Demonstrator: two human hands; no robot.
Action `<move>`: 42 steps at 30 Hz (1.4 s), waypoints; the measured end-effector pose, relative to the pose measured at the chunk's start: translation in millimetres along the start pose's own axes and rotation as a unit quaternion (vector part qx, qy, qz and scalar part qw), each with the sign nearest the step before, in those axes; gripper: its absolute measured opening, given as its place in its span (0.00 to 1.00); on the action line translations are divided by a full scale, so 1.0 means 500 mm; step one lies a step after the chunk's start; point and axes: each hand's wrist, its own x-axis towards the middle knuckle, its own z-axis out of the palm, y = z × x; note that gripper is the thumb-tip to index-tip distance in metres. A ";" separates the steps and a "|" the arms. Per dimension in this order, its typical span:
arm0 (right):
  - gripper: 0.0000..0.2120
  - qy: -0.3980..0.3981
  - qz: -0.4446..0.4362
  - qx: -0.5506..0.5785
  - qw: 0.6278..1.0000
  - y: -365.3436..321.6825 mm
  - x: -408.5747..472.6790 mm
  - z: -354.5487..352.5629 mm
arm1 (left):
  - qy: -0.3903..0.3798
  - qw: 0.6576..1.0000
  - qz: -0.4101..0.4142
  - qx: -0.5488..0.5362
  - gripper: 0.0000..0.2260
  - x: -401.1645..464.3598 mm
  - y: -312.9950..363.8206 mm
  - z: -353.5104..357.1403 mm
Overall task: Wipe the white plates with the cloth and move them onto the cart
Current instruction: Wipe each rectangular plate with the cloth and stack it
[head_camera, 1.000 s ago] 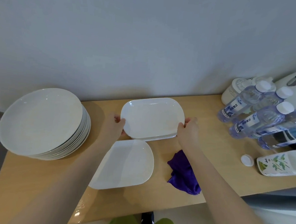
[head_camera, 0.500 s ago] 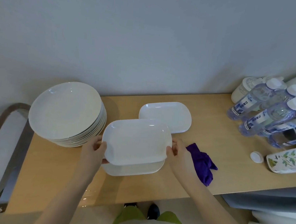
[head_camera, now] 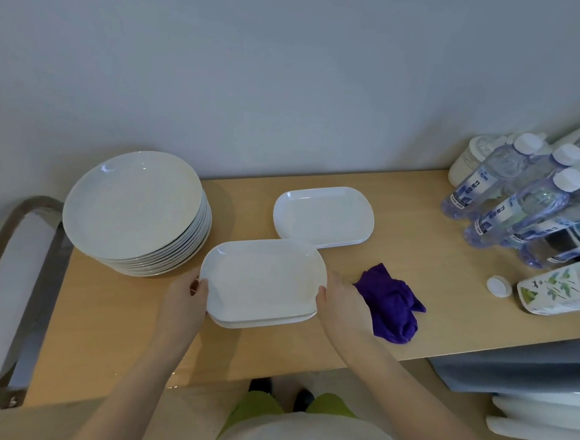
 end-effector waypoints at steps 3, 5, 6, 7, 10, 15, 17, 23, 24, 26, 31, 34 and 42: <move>0.11 0.011 0.006 -0.044 0.999 0.004 0.009 0.017 | -0.008 1.000 0.001 0.019 0.10 -0.001 -0.009 0.004; 0.10 0.024 0.011 -0.049 0.998 0.005 0.013 0.023 | -0.009 1.000 -0.003 0.013 0.10 -0.002 -0.014 0.006; 0.09 0.024 0.008 -0.049 0.998 0.006 0.014 0.025 | -0.009 1.000 -0.006 0.012 0.11 -0.003 -0.016 0.007; 0.09 0.027 0.005 -0.048 0.998 0.008 0.012 0.024 | -0.010 1.000 -0.007 0.014 0.11 -0.004 -0.019 0.008; 0.08 0.090 0.008 -0.050 0.995 0.032 0.012 0.011 | -0.018 1.000 -0.008 0.020 0.11 -0.003 -0.027 0.010; 0.23 0.049 0.083 -0.115 0.989 0.115 0.014 0.002 | -0.021 1.000 -0.019 0.010 0.11 0.005 -0.044 0.009; 0.31 0.026 0.070 -0.152 0.986 0.141 0.004 0.015 | -0.024 1.000 -0.019 0.003 0.10 0.007 -0.044 0.012; 0.28 0.048 0.130 -0.066 0.988 0.175 -0.002 0.023 | -0.001 0.998 -0.052 -0.029 0.12 0.015 -0.035 0.012; 0.27 0.052 0.145 -0.013 0.988 0.177 0.007 0.015 | 0.004 0.998 -0.057 -0.030 0.13 0.016 -0.034 0.012; 0.25 0.060 0.167 0.112 0.978 0.177 0.023 -0.010 | 0.011 0.998 -0.059 -0.037 0.14 0.018 -0.032 0.013; 0.22 0.110 0.099 0.258 0.955 0.106 0.025 -0.088 | 0.019 0.998 -0.055 -0.038 0.15 0.024 -0.030 0.017; 0.20 0.108 -0.022 0.275 0.955 0.011 0.004 -0.115 | 0.019 0.998 -0.056 -0.036 0.17 0.021 -0.026 0.018; 0.24 0.037 -0.259 0.030 0.965 -0.189 -0.033 -0.003 | -0.015 0.998 -0.042 -0.048 0.24 0.021 -0.010 0.012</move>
